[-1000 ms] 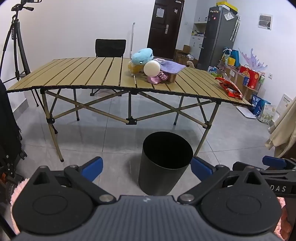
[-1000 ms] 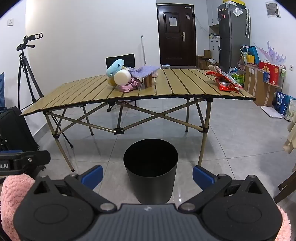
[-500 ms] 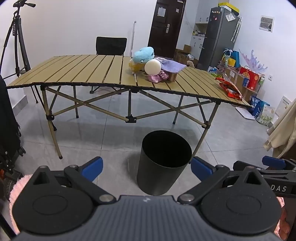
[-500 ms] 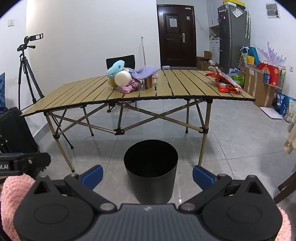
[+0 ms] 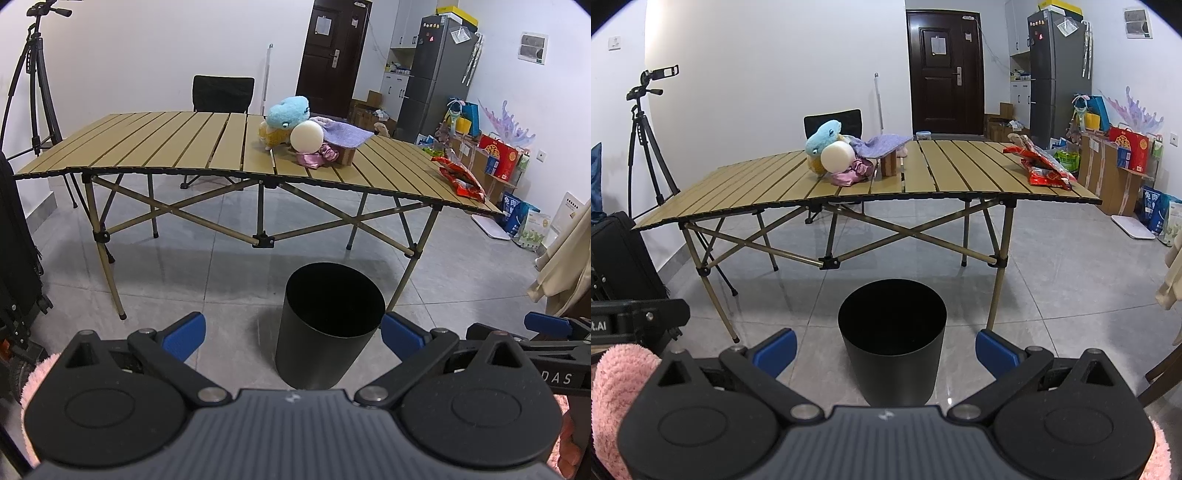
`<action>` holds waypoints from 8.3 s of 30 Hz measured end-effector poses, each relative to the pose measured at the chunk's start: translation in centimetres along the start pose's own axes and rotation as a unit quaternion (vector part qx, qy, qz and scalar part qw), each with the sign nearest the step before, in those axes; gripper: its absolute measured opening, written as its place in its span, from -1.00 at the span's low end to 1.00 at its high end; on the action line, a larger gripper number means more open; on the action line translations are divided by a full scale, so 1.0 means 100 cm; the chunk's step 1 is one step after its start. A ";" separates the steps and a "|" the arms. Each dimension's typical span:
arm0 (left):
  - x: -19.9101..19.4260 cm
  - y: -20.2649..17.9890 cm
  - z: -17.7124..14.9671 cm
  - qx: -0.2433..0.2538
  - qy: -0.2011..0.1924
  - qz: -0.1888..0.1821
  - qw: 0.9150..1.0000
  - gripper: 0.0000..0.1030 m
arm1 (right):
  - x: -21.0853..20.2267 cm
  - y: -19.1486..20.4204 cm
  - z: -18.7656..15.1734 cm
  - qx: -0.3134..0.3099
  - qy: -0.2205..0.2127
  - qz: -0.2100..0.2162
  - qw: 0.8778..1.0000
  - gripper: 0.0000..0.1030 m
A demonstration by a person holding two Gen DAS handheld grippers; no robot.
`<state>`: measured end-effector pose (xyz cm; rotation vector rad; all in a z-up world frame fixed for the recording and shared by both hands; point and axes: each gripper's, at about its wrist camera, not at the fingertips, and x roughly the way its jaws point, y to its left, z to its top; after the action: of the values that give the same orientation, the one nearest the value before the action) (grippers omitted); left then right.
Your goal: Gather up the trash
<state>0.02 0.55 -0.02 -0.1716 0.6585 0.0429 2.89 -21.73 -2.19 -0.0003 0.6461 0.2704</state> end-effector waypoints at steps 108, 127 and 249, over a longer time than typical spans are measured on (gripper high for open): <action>0.084 0.006 0.094 -0.019 -0.057 0.016 0.998 1.00 | 0.093 -0.005 0.095 -0.023 -0.061 0.026 0.998 1.00; 0.189 0.003 0.177 -0.039 -0.093 0.022 0.995 1.00 | 0.203 -0.019 0.170 -0.021 -0.100 0.033 0.994 1.00; 0.277 0.050 0.212 -0.092 -0.113 0.049 0.988 0.11 | 0.319 -0.002 0.222 -0.003 -0.240 0.096 0.966 -0.96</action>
<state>34.25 8.67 -1.26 -0.3075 0.4348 0.2162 40.49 -12.08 -3.45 0.1200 0.1617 0.4422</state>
